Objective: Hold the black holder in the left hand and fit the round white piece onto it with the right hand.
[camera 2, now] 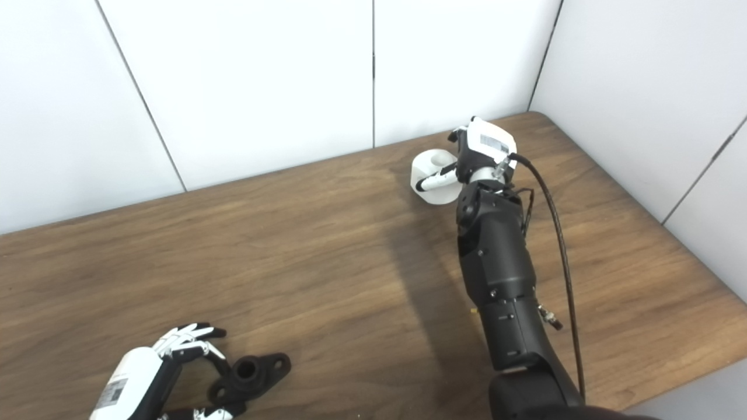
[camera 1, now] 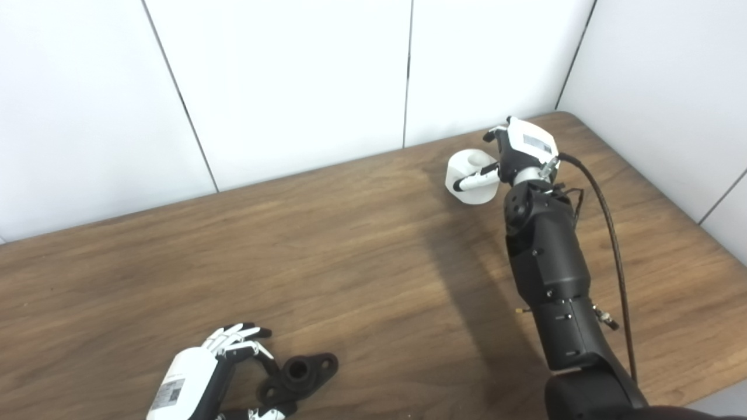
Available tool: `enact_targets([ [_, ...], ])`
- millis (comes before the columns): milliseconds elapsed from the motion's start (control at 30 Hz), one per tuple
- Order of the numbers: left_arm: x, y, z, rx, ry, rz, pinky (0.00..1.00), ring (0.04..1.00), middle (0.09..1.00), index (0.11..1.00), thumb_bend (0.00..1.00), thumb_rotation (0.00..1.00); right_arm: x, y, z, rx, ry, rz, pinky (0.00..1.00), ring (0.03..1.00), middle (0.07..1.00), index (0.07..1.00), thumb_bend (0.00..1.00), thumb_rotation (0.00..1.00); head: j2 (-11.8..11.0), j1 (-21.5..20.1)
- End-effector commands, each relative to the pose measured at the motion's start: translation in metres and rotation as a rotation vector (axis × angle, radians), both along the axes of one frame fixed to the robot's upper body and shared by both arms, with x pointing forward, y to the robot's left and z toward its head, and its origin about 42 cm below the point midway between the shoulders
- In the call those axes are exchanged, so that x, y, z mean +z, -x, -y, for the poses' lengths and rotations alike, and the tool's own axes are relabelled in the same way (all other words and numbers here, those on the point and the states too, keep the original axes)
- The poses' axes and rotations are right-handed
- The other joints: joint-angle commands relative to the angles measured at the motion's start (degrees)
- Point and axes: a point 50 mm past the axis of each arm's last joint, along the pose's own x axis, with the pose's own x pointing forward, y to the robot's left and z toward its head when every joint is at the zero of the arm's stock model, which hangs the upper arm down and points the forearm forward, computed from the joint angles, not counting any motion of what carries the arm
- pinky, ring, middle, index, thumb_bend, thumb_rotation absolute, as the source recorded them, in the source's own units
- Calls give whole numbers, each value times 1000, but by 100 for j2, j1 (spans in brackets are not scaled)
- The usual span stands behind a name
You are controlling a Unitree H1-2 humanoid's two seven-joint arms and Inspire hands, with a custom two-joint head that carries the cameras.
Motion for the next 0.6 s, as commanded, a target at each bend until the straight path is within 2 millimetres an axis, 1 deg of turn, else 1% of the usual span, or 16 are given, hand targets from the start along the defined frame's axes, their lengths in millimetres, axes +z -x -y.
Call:
enact_targets([
  [0, -5, 3, 0, -2, -34, -34, 896, 882, 806, 486, 520, 49, 25, -4, 5, -9, 44, 74, 960, 1000, 1000, 791, 791, 348, 5, -5],
  [200, -5, 3, 1, -3, -35, -31, 896, 881, 805, 486, 520, 49, 23, -6, 7, -12, 50, 55, 971, 1000, 1000, 782, 792, 361, 8, 0],
  [400, -5, 3, 1, -2, -38, -37, 901, 887, 809, 486, 520, 49, 23, -5, 6, -11, 45, 56, 993, 1000, 994, 751, 801, 355, 11, 0],
  [567, -5, 4, 1, 0, -32, -32, 897, 883, 806, 486, 520, 49, 23, -4, 6, -6, 47, 51, 992, 1000, 991, 742, 798, 352, 22, 6],
])
